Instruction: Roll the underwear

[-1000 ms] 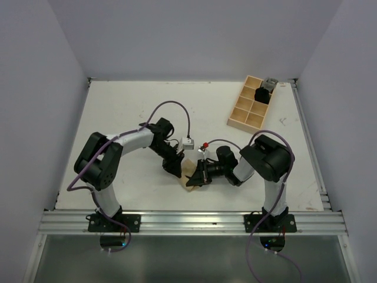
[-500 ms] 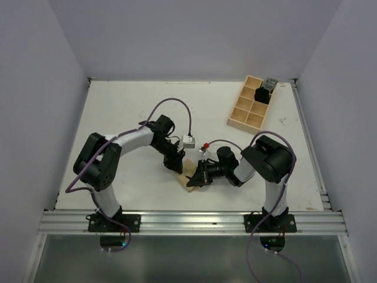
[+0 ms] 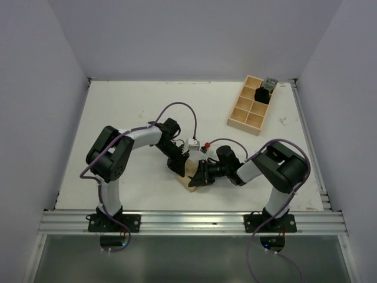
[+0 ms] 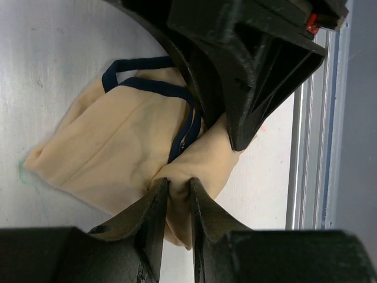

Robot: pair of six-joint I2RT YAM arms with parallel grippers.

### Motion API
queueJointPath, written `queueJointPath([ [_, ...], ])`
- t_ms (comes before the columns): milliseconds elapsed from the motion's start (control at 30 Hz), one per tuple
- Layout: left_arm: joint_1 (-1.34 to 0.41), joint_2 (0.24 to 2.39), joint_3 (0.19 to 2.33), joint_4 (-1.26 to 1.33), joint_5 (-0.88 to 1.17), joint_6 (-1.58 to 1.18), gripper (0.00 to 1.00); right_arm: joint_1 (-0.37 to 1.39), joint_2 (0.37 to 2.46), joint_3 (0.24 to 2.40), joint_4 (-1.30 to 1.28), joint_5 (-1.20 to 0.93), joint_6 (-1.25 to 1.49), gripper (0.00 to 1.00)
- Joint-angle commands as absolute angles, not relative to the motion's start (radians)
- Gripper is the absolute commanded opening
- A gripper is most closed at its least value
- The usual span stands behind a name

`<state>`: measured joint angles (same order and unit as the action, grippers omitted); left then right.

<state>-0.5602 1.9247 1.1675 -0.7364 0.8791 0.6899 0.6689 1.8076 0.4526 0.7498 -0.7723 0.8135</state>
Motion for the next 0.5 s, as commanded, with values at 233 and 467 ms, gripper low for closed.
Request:
queueJointPath([
  [233,-0.574,1.988,1.187,-0.723,0.828,0.626,0.22,0.686,1.521,0.485,0.157,-0.408,0.552,0.38],
  [467,-0.578,2.008,1.195,-0.698,0.833,0.600,0.21,0.739,1.291,0.508,-0.061,-0.214,0.493,0.40],
])
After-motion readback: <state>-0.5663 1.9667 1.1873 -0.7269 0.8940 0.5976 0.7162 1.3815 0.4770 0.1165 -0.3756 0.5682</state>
